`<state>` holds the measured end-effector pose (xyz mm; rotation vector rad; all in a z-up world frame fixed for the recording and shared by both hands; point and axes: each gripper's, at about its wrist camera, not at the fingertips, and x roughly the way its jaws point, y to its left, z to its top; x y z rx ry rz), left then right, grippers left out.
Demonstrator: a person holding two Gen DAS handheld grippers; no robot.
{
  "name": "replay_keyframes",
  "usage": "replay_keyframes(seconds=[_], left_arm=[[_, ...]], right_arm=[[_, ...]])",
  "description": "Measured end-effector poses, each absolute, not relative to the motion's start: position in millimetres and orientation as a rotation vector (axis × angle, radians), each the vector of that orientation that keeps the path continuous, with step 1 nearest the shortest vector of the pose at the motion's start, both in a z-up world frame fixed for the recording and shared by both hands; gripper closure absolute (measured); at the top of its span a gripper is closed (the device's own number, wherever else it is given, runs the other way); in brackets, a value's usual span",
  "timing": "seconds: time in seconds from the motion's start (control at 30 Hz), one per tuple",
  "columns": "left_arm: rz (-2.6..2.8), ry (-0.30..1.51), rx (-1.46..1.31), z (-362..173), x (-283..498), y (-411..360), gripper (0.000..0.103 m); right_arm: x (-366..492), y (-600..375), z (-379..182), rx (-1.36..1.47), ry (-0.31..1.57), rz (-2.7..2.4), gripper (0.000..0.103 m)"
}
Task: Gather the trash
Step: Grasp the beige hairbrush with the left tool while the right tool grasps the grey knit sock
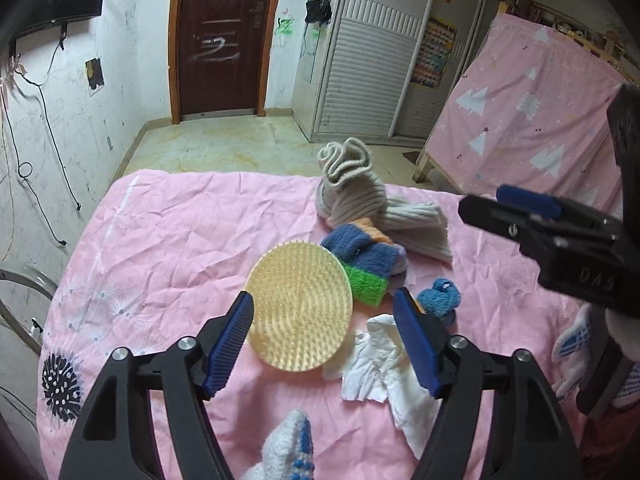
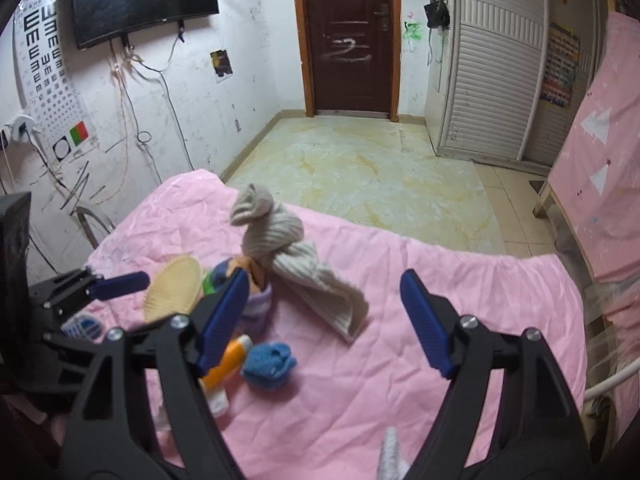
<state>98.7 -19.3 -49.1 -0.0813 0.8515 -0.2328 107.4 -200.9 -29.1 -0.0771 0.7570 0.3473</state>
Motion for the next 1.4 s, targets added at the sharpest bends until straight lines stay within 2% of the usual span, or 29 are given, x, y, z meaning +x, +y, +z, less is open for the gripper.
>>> replay_keyframes(seconds=[0.2,0.67,0.77,0.8,0.87,0.93,1.17,1.3,1.4], left_arm=[[-0.231,0.894,-0.103,-64.1,112.4,-15.7,0.030],[-0.208,0.899,-0.215,-72.8,127.0,3.3,0.030],[-0.197,0.913,-0.262,-75.7,130.8,15.1,0.038],[-0.193,0.913,-0.271,-75.7,131.2,17.1,0.041],[-0.190,0.910,-0.297,-76.3,131.9,21.5,0.045],[-0.187,0.910,-0.315,-77.6,132.1,25.6,0.051],[-0.194,0.894,-0.409,-82.9,135.0,43.9,0.065],[-0.180,0.893,-0.429,-87.5,139.0,52.9,0.089],[-0.164,0.877,-0.415,-86.3,138.2,54.0,0.091]], right_arm=[[135.6,-176.7,-29.7,-0.099,0.773,0.430,0.025],[191.6,-134.2,-65.2,-0.133,0.866,0.454,0.025],[198.2,-135.0,-74.6,-0.120,0.899,0.438,0.028],[199.9,-135.9,-76.6,-0.112,0.906,0.440,0.036],[201.6,-139.0,-80.7,-0.089,0.918,0.448,0.039],[200.8,-141.1,-80.5,-0.065,0.918,0.466,0.050],[193.8,-150.2,-74.7,-0.035,0.894,0.454,0.051],[187.5,-163.0,-63.3,0.005,0.864,0.447,0.052],[178.9,-171.1,-54.5,0.028,0.838,0.441,0.051]])
